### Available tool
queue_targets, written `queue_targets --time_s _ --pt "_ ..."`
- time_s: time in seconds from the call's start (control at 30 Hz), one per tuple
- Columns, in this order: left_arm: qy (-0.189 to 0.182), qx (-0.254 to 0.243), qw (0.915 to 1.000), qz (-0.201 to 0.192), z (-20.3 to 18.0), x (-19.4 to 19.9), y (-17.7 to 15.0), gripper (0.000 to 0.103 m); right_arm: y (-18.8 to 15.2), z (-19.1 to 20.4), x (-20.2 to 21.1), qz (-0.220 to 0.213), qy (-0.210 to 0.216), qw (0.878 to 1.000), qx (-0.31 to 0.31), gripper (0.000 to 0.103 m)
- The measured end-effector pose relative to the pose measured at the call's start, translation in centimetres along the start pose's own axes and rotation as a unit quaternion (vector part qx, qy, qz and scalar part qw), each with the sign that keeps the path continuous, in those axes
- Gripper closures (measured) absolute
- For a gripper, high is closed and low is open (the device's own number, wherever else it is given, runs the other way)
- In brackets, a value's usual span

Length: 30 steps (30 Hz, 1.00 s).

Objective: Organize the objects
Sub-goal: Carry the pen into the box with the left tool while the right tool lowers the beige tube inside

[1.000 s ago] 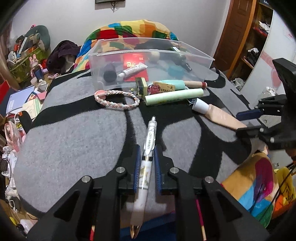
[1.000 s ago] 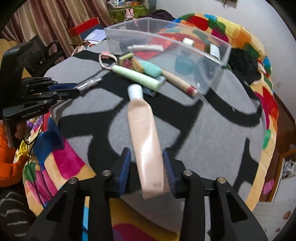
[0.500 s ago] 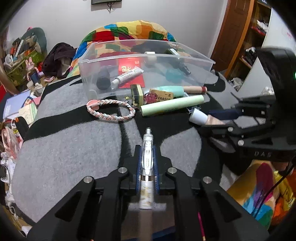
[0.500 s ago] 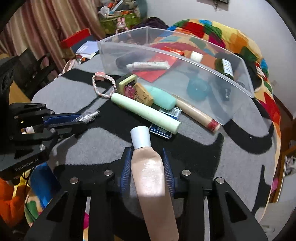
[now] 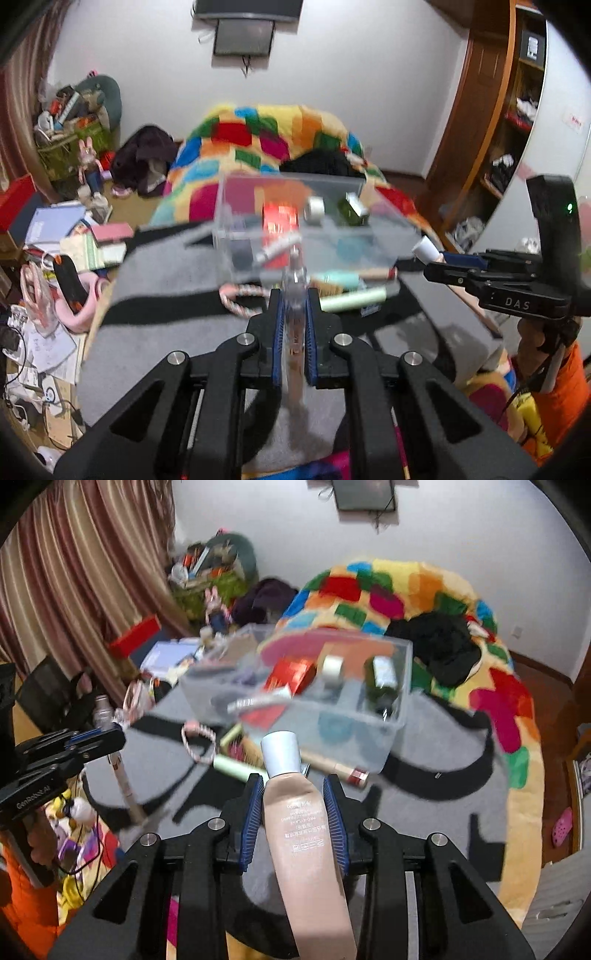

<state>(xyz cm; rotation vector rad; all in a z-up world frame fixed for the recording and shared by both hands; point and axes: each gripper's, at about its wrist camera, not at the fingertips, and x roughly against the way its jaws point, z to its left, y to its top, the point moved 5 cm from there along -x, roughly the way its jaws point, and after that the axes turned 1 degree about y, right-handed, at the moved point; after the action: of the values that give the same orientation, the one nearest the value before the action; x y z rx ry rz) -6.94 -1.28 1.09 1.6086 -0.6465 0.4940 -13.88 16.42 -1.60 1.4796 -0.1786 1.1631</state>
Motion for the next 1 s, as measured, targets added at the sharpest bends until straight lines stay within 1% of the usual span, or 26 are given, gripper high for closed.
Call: queue_targets --time_s 0.13,0.37,0.47,0.57,0.67,0.8,1.0 --pt "0.004 0.003 0.9997 -0.025 0.0 0.9 1.9 0.093 1.9 0.0 1.4 -0.030 -0.005 1.000 -0.006 0.072" --pt "0.003 0.025 0.9982 -0.054 0.8 1.2 5.4 0.093 5.8 0.1 2.8 -0.075 -0.014 0.997 -0.012 0.072" --pt "0.009 0.033 0.9970 -0.069 1.4 1.2 7.2 0.093 7.7 0.1 2.7 -0.090 -0.022 0.996 -0.012 0.072" --pt "0.011 0.045 0.9956 -0.081 2.0 0.9 8.8 0.093 9.6 0.1 2.0 -0.096 -0.029 0.995 -0.005 0.072" --pt "0.015 0.057 0.9942 -0.090 2.8 0.1 10.3 0.093 11.1 -0.2 0.5 -0.094 -0.038 0.995 0.005 0.072" --pt "0.034 0.060 0.9938 -0.088 3.5 -2.1 11.3 0.093 12.5 -0.3 -2.8 -0.074 -0.038 0.996 0.020 0.072" --pt "0.062 0.059 0.9940 -0.067 4.1 -6.1 11.7 0.093 12.7 -0.2 -7.1 -0.048 -0.053 0.997 0.042 0.072"
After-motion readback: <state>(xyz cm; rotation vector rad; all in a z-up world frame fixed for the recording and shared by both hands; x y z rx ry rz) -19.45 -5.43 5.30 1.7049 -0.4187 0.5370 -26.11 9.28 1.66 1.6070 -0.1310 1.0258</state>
